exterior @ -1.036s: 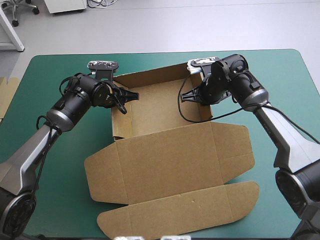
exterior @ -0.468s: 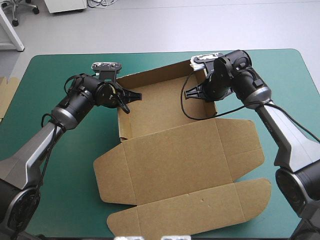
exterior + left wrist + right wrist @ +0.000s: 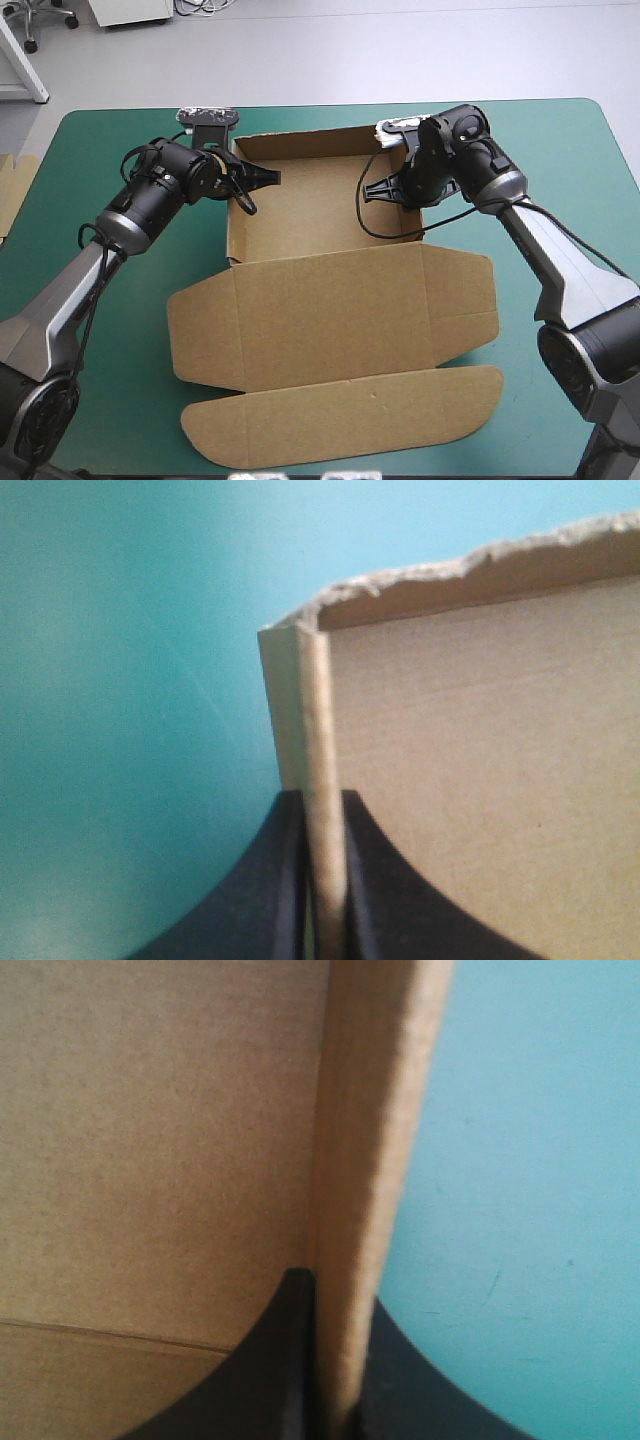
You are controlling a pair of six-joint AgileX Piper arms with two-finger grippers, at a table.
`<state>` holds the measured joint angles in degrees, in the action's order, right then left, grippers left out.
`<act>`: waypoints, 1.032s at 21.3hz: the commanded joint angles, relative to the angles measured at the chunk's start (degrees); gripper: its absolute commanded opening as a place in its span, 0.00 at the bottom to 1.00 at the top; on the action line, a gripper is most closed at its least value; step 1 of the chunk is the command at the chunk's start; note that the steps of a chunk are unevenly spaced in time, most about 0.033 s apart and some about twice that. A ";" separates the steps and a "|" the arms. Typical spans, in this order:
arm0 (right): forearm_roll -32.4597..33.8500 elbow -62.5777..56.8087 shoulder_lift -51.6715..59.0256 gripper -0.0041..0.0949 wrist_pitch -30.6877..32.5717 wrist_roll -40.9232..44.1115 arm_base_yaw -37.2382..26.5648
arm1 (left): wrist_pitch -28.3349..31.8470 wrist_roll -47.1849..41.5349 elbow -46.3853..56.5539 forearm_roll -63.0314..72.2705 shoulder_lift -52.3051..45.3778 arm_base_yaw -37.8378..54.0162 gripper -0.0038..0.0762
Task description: Fold the box
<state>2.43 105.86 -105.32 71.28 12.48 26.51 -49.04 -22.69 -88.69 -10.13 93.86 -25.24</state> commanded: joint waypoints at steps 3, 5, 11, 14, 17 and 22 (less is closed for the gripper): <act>-9.55 2.13 0.94 0.03 -0.97 -2.78 1.06 | 4.79 1.20 -6.24 -0.93 -2.77 -1.62 0.04; -9.29 2.13 0.81 0.03 -0.75 -3.02 1.47 | 3.56 0.08 -6.81 -4.70 -2.77 -1.62 0.04; -8.36 3.24 0.91 0.03 0.04 -3.02 2.24 | 0.90 -0.05 -6.81 -8.75 -0.38 -1.56 0.04; -6.03 3.24 0.70 0.03 0.04 -2.73 2.24 | -0.08 -0.05 -6.81 -8.69 0.77 -1.00 0.04; -6.11 3.24 0.70 0.03 0.04 -2.61 2.11 | -5.83 1.37 -6.81 -6.39 2.29 1.34 0.04; -6.01 3.24 0.35 0.03 0.04 -2.31 2.11 | -9.57 6.86 -6.81 1.60 3.06 4.74 0.04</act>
<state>-1.55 107.13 -108.02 71.35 12.30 27.85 -58.80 -19.51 -93.67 -10.98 99.04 -20.94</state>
